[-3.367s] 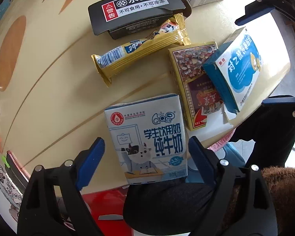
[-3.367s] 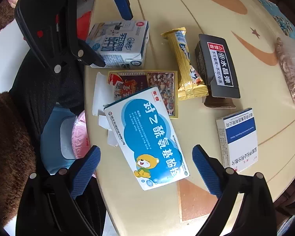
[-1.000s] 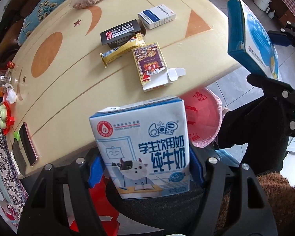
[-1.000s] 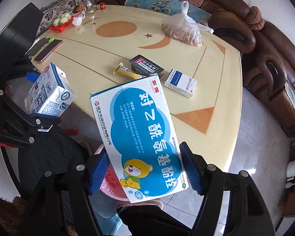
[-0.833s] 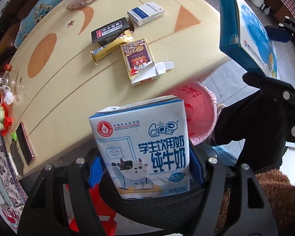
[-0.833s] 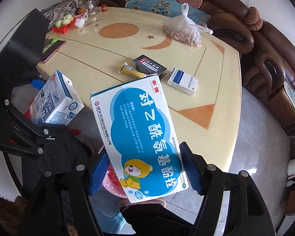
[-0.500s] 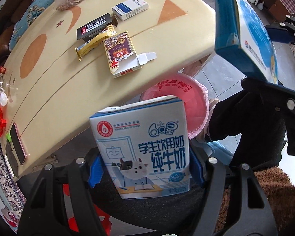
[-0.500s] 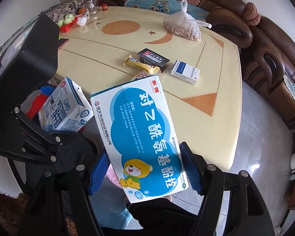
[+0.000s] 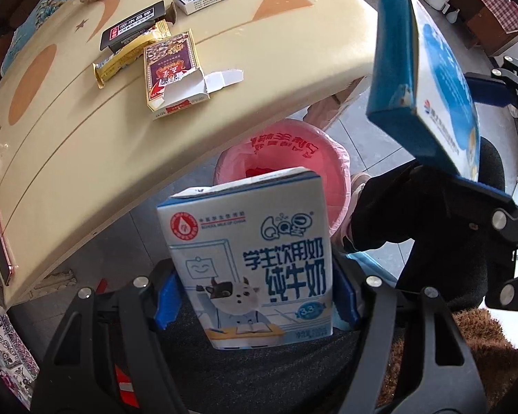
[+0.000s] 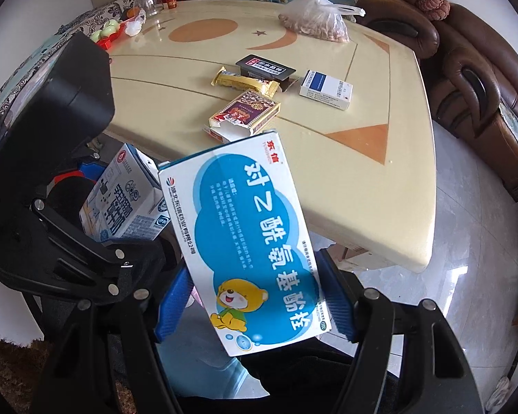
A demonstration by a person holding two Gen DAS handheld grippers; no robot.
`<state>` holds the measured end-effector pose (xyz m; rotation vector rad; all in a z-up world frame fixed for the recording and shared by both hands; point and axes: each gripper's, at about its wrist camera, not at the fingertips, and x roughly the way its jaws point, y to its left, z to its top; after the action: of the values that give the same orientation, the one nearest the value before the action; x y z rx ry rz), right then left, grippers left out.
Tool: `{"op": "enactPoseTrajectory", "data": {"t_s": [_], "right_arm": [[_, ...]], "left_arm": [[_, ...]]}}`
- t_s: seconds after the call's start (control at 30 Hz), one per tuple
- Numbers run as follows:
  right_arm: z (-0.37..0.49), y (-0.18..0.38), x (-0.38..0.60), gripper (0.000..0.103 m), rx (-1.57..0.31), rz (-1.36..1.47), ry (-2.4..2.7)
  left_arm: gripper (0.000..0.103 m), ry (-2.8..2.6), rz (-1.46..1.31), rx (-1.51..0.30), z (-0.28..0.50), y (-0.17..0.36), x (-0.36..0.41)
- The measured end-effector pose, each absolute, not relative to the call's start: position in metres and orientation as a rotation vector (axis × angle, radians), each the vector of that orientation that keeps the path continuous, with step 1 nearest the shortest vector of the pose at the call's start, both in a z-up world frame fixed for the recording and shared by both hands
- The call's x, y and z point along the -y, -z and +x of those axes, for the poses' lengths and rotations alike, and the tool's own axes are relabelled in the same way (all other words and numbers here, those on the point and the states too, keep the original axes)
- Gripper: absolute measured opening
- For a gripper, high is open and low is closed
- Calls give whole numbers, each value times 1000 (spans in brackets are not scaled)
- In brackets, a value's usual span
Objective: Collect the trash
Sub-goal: 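Lift the milk carton and medicine box with both tools toward the pink bin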
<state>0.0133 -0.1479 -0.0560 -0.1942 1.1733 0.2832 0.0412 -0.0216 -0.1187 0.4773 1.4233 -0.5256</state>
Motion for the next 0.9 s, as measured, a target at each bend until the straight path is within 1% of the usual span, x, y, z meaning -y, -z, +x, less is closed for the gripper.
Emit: {"op": "enactPoseTrajectory", "data": {"t_s": [0.4, 0.6, 0.9], "right_arm": [[5, 118, 156, 68, -1184, -79, -216], [0, 151, 155, 68, -1186, -54, -178], [5, 193, 164, 68, -1215, 17, -140]], "left_arm": [[69, 465, 437, -1417, 30, 181, 25], [69, 439, 406, -1457, 28, 222, 24], [69, 416, 301, -1508, 32, 262, 17]]}}
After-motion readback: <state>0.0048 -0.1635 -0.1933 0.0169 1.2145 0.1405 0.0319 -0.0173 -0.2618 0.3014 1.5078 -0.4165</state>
